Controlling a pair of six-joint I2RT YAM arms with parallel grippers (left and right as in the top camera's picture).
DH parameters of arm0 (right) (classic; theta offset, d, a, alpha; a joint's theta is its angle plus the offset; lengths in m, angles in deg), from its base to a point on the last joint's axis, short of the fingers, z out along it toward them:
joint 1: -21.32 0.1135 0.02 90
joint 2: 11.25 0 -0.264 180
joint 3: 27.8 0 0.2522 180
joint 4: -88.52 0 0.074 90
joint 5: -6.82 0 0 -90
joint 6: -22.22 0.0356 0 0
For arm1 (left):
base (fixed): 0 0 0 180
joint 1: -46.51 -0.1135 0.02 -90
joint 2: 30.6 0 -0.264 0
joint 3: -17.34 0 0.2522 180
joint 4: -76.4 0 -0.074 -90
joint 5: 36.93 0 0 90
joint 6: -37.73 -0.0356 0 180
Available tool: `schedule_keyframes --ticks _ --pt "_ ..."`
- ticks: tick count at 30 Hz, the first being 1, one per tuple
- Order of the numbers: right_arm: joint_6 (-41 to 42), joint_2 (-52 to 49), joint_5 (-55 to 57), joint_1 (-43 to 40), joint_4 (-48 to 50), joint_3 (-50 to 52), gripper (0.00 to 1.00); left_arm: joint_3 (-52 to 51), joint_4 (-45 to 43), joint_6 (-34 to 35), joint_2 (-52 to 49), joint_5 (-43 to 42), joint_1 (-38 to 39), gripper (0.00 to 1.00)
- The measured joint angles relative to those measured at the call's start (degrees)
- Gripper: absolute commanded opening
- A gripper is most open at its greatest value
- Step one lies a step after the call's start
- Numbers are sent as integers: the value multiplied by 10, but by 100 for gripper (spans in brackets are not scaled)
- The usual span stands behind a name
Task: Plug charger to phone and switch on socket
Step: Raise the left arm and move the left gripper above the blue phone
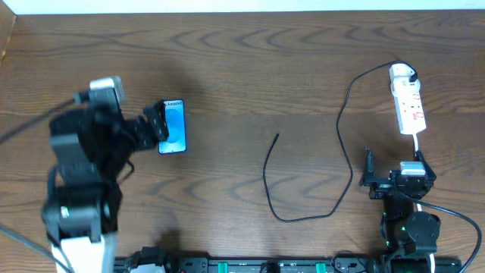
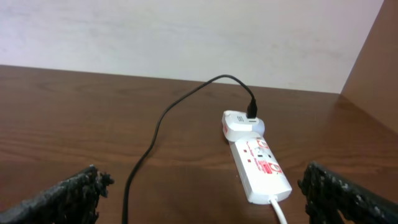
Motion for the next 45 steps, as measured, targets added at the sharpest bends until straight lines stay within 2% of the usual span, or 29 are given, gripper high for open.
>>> schedule_keyframes --ticks 7,14,45 --pt "0 0 0 0 0 0 99 115 106 3 -139 3 0 91" --pt "0 0 0 0 0 0 99 120 113 33 -212 2 0 90" --pt "0 0 0 0 0 0 99 120 110 39 -219 2 0 91"
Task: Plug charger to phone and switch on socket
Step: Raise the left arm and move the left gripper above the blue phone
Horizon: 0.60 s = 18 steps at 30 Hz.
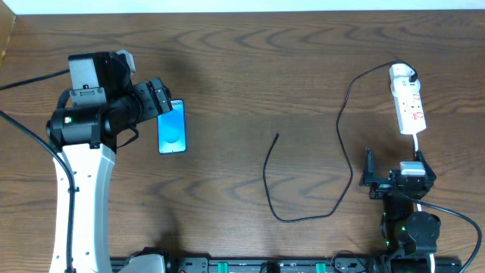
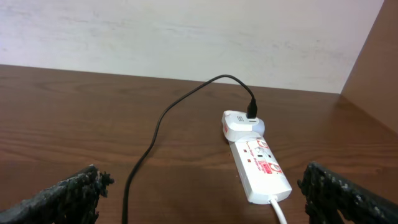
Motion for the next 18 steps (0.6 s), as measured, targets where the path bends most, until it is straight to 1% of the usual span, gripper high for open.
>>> schedule_keyframes --ticks 8,15,18 --pt "0 0 0 0 0 0 99 14 4 0 -16 -1 11 90" --pt "0 0 0 0 0 0 99 108 66 -1 -119 -1 11 90" --pt "0 0 0 0 0 0 99 144 77 -2 -161 7 12 90"
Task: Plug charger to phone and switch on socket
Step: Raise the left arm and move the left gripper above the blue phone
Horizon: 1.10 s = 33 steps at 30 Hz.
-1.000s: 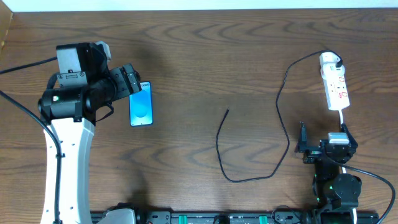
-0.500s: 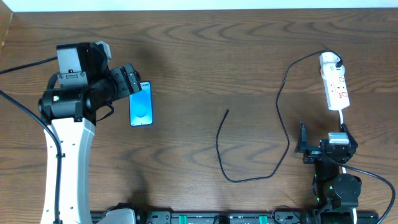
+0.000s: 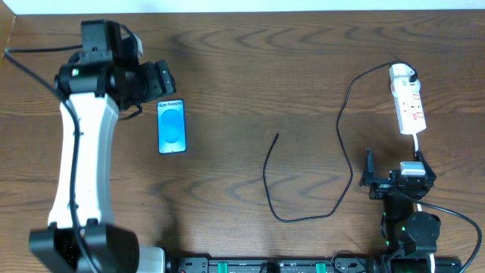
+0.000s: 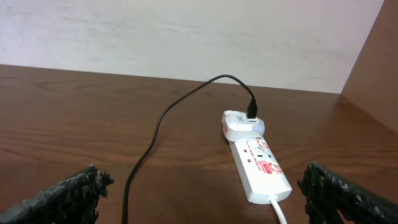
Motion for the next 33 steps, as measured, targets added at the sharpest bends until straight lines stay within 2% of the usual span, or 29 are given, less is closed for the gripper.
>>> schedule_keyframes --ticks 12,13,16,17,18,19,20,21,33 --pt "0 0 0 0 0 0 99 44 30 -19 -87 118 57 90" --pt "0 0 0 0 0 0 99 44 30 -20 -89 126 62 87" --pt "0 0 0 0 0 0 99 44 25 -24 -93 141 72 59" --pt "0 0 0 0 0 0 99 44 25 -20 -93 144 73 57" --pt "0 0 0 0 0 0 99 44 25 -25 -93 146 73 59" --pt "0 0 0 0 0 0 99 44 26 -29 -93 150 73 75" --pt "0 0 0 0 0 0 99 44 26 -31 -93 153 73 85" --pt "0 0 0 0 0 0 99 44 26 -33 -93 155 73 91" --pt "0 0 0 0 0 0 99 44 28 -31 -93 156 73 93"
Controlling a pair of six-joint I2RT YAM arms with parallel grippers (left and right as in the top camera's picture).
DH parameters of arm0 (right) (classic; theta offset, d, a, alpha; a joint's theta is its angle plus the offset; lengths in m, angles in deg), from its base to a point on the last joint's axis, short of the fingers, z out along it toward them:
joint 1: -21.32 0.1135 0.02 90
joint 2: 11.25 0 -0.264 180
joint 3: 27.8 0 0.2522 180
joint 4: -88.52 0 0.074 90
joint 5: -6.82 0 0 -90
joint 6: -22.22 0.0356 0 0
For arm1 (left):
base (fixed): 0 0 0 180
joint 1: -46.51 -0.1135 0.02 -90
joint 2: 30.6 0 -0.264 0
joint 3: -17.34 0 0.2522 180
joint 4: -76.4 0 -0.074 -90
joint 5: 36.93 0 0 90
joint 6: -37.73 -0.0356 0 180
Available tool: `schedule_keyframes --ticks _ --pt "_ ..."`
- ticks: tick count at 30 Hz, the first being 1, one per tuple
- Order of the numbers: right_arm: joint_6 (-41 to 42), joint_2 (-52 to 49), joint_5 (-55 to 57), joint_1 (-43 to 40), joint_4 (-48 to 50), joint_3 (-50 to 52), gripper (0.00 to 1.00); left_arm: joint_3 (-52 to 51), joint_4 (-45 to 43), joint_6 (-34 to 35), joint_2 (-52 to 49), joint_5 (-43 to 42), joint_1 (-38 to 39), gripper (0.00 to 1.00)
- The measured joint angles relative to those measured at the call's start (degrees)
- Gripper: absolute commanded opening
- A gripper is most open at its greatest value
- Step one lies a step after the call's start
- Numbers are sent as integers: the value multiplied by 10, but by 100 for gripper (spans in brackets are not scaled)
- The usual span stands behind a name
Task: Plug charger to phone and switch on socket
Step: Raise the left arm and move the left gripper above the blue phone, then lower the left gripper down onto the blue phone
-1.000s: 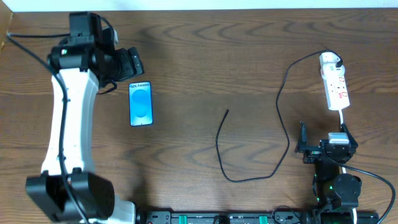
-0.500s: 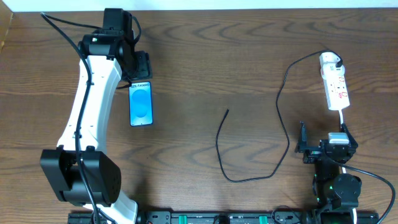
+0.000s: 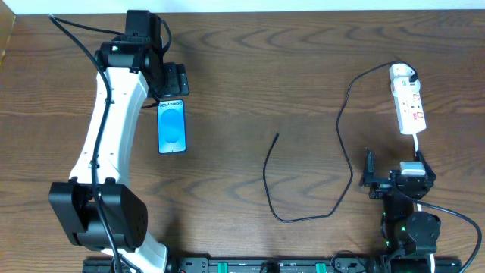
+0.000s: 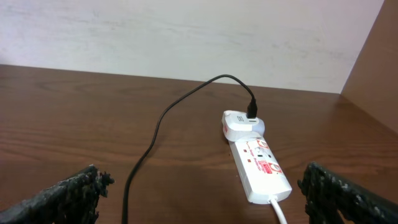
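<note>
The phone (image 3: 172,127) lies face up with a blue screen at the left of the table. My left gripper (image 3: 176,80) hovers just beyond its far end and looks open, holding nothing. The black cable (image 3: 345,121) runs from the white charger (image 3: 402,73), plugged into the white power strip (image 3: 411,110), and loops to its free plug end (image 3: 276,136) at mid-table. My right gripper (image 3: 398,173) rests near the front right, wide open; in the right wrist view its fingers (image 4: 68,194) frame the power strip (image 4: 261,168), charger (image 4: 239,124) and cable (image 4: 158,127).
The strip's own white lead (image 4: 278,208) runs back toward my right arm. A wooden side wall (image 4: 373,74) rises at the table's right edge, and a pale wall closes the back. The left arm's long white link (image 3: 106,129) stretches beside the phone.
My left gripper has moved right, from beyond and left of the phone to directly past its far end. The phone, the cable and the right arm have not moved.
First my left gripper overlapped the phone's upper left edge. Then it stood at that corner, then farther back and to the left, and now it is beyond the phone's far end. The phone stayed in place; the right gripper stayed open and parked.
</note>
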Motion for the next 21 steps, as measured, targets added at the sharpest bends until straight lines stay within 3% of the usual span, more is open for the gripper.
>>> schedule_keyframes --ticks 21 --pt "0 0 0 0 0 0 99 3 32 0 -136 0 0 96"
